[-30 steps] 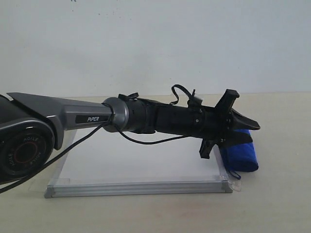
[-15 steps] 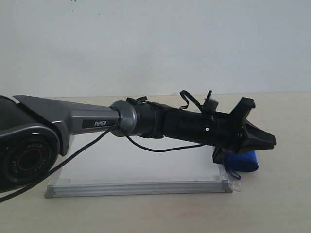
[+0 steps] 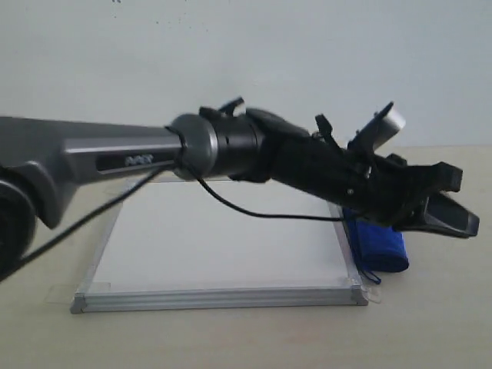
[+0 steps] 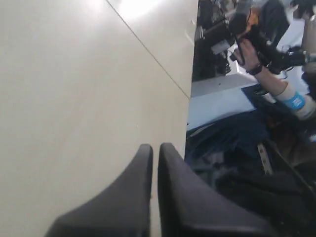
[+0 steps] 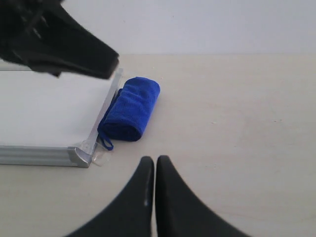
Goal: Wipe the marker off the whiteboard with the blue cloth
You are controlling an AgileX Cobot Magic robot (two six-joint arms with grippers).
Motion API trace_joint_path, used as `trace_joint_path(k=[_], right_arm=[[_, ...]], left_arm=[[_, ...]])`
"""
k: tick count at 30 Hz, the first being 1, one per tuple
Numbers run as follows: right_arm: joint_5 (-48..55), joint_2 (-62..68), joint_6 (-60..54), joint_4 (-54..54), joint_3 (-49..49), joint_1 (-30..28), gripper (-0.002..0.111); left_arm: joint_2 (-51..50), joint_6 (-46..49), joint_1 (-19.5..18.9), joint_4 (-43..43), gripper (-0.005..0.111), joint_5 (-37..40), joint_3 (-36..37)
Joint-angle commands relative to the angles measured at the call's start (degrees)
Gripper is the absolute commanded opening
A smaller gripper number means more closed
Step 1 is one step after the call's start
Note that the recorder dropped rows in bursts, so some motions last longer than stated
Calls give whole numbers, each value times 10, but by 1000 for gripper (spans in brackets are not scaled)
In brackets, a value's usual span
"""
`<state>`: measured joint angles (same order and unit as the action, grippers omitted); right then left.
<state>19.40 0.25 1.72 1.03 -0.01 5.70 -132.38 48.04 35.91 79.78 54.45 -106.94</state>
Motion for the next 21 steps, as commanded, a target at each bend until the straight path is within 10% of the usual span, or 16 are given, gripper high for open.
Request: trace_joint_path(k=[1,9,17,21], right_arm=[[-3,-3,-2,-1,0,2,1],[-3,-3,-2,-1,0,2,1],[-3,-3,-2,-1,0,2,1],[-3,-3,-2,-1,0,2,1]], left_arm=[[96,29,-2,-130,4,36,-4],[236,-33,-2,-304,4,109,-4],[365,-287,-2,-631,4,55,-2],[433,-324,-2,-648,4,71,40]])
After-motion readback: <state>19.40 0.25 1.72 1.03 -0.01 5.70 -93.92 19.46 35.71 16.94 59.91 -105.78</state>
